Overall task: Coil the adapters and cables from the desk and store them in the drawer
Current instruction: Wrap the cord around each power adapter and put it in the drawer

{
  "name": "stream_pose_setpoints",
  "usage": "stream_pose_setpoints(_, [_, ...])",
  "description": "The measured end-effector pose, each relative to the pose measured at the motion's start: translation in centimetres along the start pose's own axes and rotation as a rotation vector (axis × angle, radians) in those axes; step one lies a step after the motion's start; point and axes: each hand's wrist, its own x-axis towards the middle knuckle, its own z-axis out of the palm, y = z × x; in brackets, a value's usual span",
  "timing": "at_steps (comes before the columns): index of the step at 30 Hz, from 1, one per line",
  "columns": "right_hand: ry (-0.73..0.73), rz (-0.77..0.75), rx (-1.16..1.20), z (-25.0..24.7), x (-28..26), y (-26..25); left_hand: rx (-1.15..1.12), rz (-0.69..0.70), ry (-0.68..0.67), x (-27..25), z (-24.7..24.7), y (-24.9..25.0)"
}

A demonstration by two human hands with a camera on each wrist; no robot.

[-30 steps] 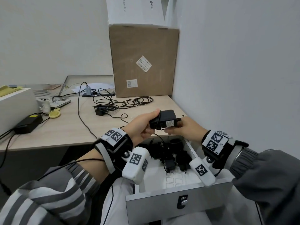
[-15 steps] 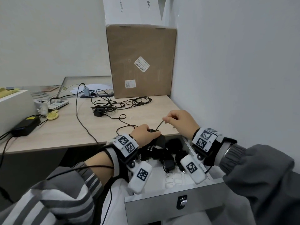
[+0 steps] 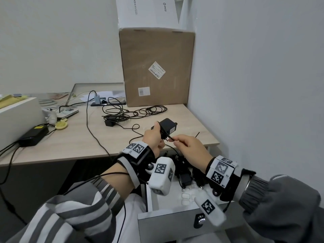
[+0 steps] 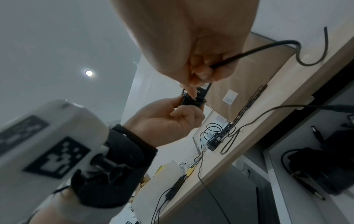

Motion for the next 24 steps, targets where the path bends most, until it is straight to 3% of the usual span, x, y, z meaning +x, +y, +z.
stream_pose_setpoints(7, [-0.036,0.043,0.054,-0.6,-0.2,0.8,-0.19,0.015,-0.1,-1.8,0.5,-0.2])
stream_pose_setpoints(12, [-0.13,0.084,0.075,-1.3,-0.5,1.1,-0.177,-0.087,-0.332,-3.4,0.7,0.0])
stream_pose_setpoints(14, [-0.138,0.112,0.05,-2.2,-0.4,1.5,-0.032,-0.096,-0.429,-3.7,0.0,0.3])
stream_pose_setpoints(19, [-0.199,0.124,-0.192,-3.9,0.4,2.5,0.579,-0.069,-0.64,-3.6,-1.8,1.5])
stream_pose_setpoints(22, [-0.27,0.105,-0.22,-3.5,0.6,2.6,0.744,-0.042,-0.632,-3.0,-2.1,2.1])
stream_pose_setpoints(24, [-0.244,0.103,-0.174,-3.7,1.0,2.6,0.977,0.007,-0.575,-2.5,-2.4,2.2])
